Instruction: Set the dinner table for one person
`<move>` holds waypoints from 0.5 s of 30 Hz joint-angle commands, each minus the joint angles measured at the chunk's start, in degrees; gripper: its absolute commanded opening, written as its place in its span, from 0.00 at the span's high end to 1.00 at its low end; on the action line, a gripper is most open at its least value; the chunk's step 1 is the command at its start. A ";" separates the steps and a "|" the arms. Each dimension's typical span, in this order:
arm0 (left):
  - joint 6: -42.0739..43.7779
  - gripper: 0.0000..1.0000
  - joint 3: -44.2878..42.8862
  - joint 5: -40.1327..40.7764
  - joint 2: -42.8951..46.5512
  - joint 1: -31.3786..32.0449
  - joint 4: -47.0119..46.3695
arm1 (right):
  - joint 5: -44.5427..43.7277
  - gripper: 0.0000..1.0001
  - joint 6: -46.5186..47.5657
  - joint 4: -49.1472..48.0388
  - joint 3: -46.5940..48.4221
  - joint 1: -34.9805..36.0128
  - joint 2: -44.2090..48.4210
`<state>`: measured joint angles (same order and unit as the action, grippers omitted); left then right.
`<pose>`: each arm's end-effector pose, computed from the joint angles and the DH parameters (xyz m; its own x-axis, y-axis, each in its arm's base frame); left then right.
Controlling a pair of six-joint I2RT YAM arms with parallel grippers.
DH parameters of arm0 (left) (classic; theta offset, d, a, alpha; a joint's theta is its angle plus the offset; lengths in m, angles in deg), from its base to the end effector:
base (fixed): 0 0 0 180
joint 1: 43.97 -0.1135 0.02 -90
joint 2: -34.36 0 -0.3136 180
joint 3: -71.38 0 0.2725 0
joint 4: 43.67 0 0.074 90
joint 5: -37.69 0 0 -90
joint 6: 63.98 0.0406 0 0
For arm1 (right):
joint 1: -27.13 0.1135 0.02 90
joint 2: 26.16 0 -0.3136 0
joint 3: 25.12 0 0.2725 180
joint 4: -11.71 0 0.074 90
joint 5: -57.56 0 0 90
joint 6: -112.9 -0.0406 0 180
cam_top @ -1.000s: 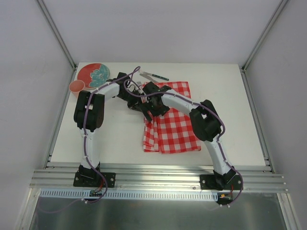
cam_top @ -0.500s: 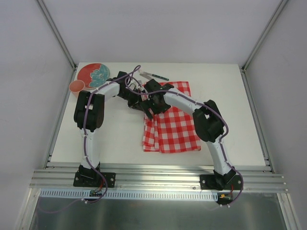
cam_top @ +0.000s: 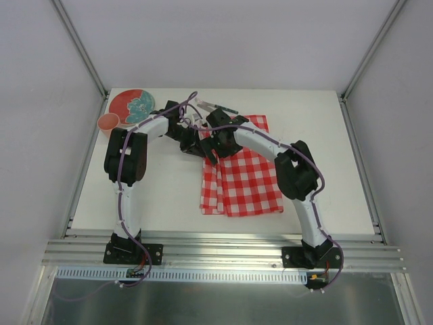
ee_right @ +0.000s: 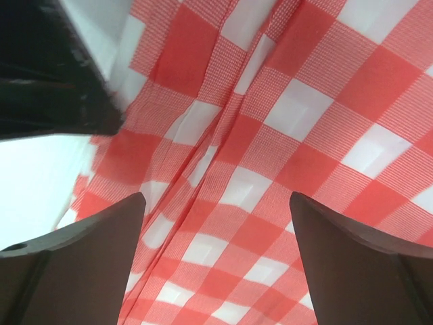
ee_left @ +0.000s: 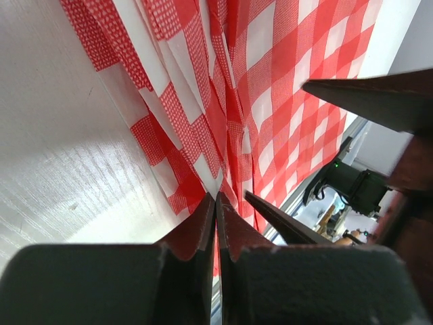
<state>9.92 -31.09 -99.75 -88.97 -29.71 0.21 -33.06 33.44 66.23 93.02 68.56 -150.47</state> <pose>0.4678 -0.1497 0.1867 -0.9728 0.0537 -0.2253 0.2097 0.6172 -0.7584 0.3930 0.3463 0.2433 -0.5224 -0.7050 -0.4795 -0.7662 0.6350 -0.0988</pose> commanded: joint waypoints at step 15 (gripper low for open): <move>-0.69 1.00 -0.24 -0.11 1.95 0.24 0.13 | 1.15 0.87 3.95 0.82 -0.65 -1.09 -1.30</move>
<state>9.15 -31.09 -99.72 -88.95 -29.71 0.15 -33.17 36.76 65.99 93.74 67.55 -155.92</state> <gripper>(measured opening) 0.006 0.179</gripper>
